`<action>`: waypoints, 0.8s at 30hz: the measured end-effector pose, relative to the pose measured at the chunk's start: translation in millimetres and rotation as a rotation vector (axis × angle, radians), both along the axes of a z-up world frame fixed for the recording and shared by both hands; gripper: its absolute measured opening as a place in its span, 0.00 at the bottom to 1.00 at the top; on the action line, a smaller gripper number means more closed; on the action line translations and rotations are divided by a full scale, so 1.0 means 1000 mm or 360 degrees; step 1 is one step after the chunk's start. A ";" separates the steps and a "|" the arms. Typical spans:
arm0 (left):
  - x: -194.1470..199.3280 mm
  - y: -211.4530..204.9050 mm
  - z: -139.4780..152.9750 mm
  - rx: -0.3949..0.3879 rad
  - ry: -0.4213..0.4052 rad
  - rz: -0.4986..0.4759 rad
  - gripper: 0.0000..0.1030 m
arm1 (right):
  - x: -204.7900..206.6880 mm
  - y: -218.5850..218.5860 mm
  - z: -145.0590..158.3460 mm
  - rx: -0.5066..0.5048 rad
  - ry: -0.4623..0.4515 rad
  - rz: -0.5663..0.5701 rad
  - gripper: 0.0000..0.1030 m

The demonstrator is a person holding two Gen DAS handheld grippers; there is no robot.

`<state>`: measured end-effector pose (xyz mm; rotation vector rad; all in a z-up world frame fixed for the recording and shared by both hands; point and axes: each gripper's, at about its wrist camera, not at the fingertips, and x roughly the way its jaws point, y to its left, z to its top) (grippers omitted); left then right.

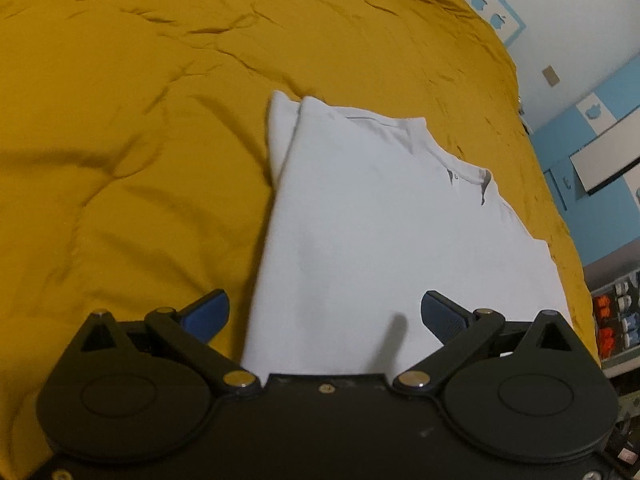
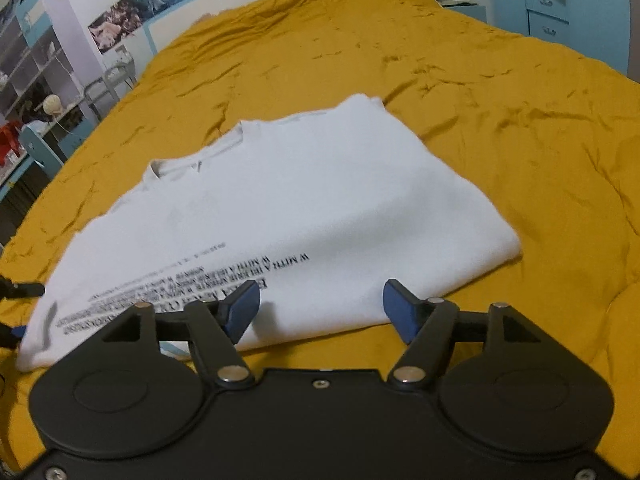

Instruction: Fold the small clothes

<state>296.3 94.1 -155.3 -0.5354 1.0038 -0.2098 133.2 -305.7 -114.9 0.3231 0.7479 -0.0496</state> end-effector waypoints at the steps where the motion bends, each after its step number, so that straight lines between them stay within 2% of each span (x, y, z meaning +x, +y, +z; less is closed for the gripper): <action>1: 0.004 -0.001 -0.002 -0.0014 0.0003 -0.0011 1.00 | -0.002 0.001 -0.001 -0.0010 -0.0010 0.0007 0.67; 7: 0.019 0.005 -0.013 -0.0134 0.0037 0.0022 1.00 | -0.006 0.006 -0.004 -0.0057 -0.0017 0.0052 0.68; 11: 0.020 0.009 -0.013 -0.0171 0.0033 0.0013 0.99 | -0.005 0.007 -0.004 -0.0022 -0.0017 0.0066 0.78; 12: 0.018 0.009 -0.012 -0.0155 0.0025 0.0002 0.95 | -0.004 0.008 -0.005 -0.0028 -0.0014 0.0065 0.79; 13: 0.018 0.009 -0.011 -0.0139 0.0022 -0.0009 0.83 | -0.004 0.010 -0.005 -0.0039 -0.0011 0.0068 0.79; 14: 0.018 0.008 -0.011 -0.0126 0.0024 -0.0016 0.63 | -0.004 0.012 -0.005 -0.0052 -0.0010 0.0071 0.80; 15: 0.019 0.008 -0.011 -0.0131 0.0031 -0.0024 0.52 | -0.004 0.013 -0.005 -0.0064 -0.0011 0.0073 0.81; 16: 0.018 0.010 -0.012 -0.0149 0.0043 -0.0030 0.37 | -0.004 0.014 -0.005 -0.0073 -0.0012 0.0074 0.81; 20: 0.017 0.007 -0.004 -0.0130 0.0007 -0.0045 0.17 | -0.006 0.016 -0.005 -0.0080 -0.0016 0.0071 0.81; 24: 0.018 0.006 0.009 -0.0162 -0.0009 -0.0022 0.13 | -0.007 0.013 -0.002 -0.0050 -0.0015 0.0075 0.81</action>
